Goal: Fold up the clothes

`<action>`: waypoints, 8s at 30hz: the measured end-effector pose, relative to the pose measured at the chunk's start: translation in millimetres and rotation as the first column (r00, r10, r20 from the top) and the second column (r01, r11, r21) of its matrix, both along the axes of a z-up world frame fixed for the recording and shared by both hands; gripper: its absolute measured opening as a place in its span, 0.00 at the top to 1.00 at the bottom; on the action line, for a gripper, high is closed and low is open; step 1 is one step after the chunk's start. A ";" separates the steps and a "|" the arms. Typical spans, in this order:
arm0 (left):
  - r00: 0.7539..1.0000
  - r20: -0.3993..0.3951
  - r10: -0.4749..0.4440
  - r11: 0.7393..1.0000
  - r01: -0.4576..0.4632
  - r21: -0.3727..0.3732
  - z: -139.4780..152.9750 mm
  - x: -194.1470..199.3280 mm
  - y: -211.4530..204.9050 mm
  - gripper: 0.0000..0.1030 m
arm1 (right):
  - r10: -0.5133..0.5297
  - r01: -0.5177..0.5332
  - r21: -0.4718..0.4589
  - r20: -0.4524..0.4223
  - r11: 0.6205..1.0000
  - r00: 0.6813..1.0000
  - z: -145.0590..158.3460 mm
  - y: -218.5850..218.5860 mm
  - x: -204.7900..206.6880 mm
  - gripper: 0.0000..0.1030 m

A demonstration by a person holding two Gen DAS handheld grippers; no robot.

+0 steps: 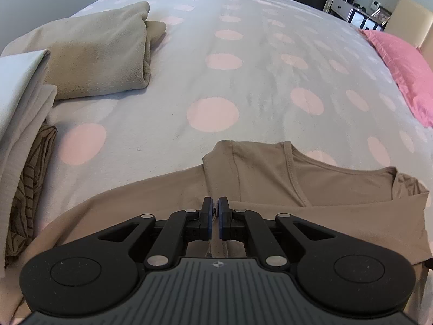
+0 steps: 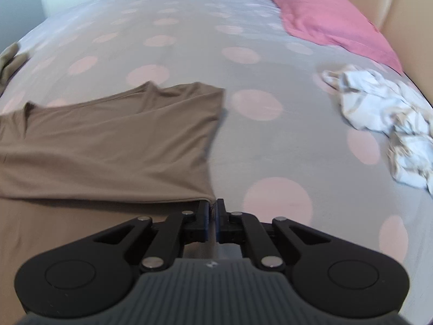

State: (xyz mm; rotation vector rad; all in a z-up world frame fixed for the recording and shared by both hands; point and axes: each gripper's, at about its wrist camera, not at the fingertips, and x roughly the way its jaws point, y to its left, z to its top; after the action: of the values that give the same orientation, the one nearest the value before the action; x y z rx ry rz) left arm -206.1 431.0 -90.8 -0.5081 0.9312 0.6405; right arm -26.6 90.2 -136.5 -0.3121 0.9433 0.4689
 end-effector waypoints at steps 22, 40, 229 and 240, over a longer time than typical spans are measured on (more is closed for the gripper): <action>0.999 -0.009 -0.051 0.998 0.051 -0.034 -10.0 2.6 -10.8 0.75 | -0.058 0.063 0.068 -0.077 0.996 0.995 17.8 -10.3 27.1 0.78; 0.997 -0.027 -0.076 0.996 0.075 -0.043 -28.6 15.5 -12.5 0.87 | -0.142 0.193 0.220 -0.227 0.956 0.963 15.4 16.5 134.5 0.78; 0.830 0.111 -0.547 0.829 0.555 -0.065 37.0 31.8 -127.7 0.63 | 0.229 -0.208 0.163 -0.122 0.964 0.966 46.4 29.2 -40.0 0.46; 0.905 -0.089 -0.416 0.909 0.413 -0.058 10.0 -6.5 -85.1 0.73 | 0.508 -0.498 0.139 -0.048 0.856 0.860 49.8 100.9 -110.7 0.51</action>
State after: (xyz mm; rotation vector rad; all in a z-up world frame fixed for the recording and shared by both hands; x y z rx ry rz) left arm -212.6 345.9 -80.8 -0.2969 1.1072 0.2620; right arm -137.2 191.0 -86.7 -0.4343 0.9051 1.0279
